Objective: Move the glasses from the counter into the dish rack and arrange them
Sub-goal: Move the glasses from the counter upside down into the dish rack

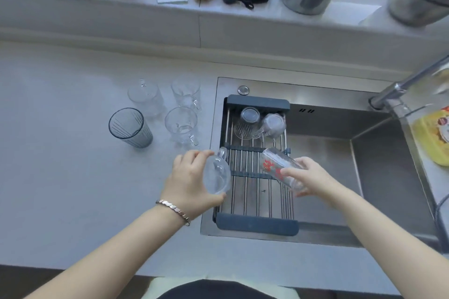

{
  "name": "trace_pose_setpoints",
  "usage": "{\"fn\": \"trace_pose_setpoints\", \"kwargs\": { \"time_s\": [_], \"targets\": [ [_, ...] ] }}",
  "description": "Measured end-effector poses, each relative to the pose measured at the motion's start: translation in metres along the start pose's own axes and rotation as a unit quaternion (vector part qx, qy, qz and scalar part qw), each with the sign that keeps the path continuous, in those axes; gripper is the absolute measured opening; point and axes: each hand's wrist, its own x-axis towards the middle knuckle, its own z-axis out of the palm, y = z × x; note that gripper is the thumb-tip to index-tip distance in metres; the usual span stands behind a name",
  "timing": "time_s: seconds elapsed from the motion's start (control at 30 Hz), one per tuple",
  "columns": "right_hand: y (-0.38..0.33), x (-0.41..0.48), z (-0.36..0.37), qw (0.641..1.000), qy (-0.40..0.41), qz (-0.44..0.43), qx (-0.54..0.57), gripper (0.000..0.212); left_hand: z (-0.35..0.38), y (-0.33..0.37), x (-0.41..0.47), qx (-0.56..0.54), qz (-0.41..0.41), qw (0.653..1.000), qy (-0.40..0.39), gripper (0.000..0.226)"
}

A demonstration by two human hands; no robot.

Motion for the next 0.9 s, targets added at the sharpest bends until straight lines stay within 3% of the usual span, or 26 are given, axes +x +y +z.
{"fn": "trace_pose_setpoints", "kwargs": {
  "time_s": [0.07,0.17,0.3,0.43,0.5,0.57,0.63,0.7,0.77,0.83,0.9],
  "targets": [
    [-0.010,0.014,-0.001,0.990,0.072,-0.040,-0.117,0.036,0.005,0.010,0.005,0.007,0.024,1.000,0.005,0.080],
    [-0.021,0.043,0.008,0.940,0.132,-0.076,-0.304,0.044,0.008,0.017,0.011,0.026,0.037,0.999,0.013,0.079],
    [-0.027,0.073,0.023,0.912,0.164,-0.086,-0.367,0.048,0.006,0.018,0.016,0.030,0.036,0.999,0.026,0.078],
    [-0.023,0.082,0.027,0.916,0.186,-0.086,-0.346,0.051,0.002,0.014,0.021,0.021,0.017,0.999,0.039,0.079],
    [-0.020,0.071,0.026,0.907,0.214,-0.098,-0.349,0.066,0.001,0.012,0.025,-0.005,-0.009,0.999,0.035,0.081],
    [-0.015,0.052,0.026,0.906,0.219,-0.187,-0.310,0.083,-0.003,0.014,0.029,-0.069,-0.061,0.995,0.041,0.080],
    [-0.008,0.026,0.031,0.921,0.099,-0.315,-0.204,0.095,-0.007,0.021,0.036,-0.175,-0.149,0.973,0.028,0.070],
    [0.002,0.006,0.042,0.903,-0.015,-0.404,-0.147,0.101,-0.009,0.030,0.043,-0.325,-0.220,0.919,-0.019,0.052],
    [0.010,0.000,0.050,0.883,0.005,-0.460,-0.093,0.093,-0.008,0.038,0.046,-0.415,-0.259,0.870,-0.070,0.039],
    [0.009,0.002,0.051,0.854,0.079,-0.511,-0.054,0.078,-0.006,0.043,0.048,-0.418,-0.259,0.863,-0.112,0.042],
    [0.001,0.004,0.046,0.830,0.098,-0.545,-0.068,0.072,-0.003,0.042,0.050,-0.410,-0.255,0.862,-0.152,0.043]
  ]
}}
